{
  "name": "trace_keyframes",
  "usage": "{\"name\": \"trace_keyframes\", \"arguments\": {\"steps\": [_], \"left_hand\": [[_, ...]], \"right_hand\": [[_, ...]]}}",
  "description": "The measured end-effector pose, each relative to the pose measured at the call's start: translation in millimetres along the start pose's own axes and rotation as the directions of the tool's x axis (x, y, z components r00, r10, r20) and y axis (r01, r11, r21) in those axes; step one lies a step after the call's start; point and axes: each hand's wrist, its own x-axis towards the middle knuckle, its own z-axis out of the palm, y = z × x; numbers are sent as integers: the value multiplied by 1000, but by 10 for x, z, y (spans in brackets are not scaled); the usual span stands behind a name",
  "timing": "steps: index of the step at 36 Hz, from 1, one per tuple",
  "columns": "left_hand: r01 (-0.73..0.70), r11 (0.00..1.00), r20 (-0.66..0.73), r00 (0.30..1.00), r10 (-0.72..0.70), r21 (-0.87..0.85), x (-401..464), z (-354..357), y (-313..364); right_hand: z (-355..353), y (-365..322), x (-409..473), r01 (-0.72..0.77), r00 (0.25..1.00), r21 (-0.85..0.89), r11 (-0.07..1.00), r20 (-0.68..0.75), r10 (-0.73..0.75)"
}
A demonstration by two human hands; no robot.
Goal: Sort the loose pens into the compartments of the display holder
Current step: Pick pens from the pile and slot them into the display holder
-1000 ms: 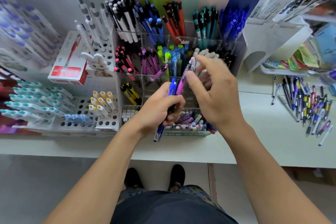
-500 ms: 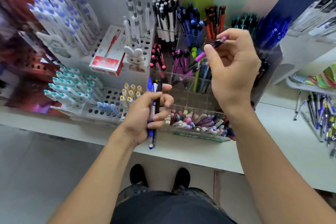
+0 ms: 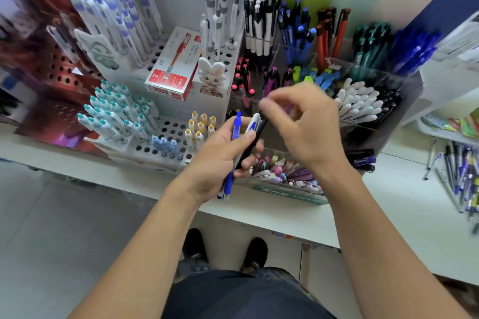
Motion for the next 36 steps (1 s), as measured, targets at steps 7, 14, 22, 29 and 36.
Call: {"name": "trace_keyframes", "arguments": {"steps": [7,14,22,29,36], "left_hand": [[71,969,38,996,-82,235,32,122,-9],[44,951,61,996,-66,307,142,371,-116],[-71,906,-45,994,99,417,457,642,-75],[-65,869,30,998,57,491,651,908,-120],[-73,889,33,997,65,453,673,951,-149]], "right_hand": [[-129,108,-176,-386,914,461,799,308,263],[-623,188,-217,-194,942,576,794,-117,315],[-1132,565,-159,20,814,129,991,-577,59],[-966,691,-1,-2,895,32,999,-446,16],[-702,844,-168,-20,939,-375,927,-325,-111]]}}
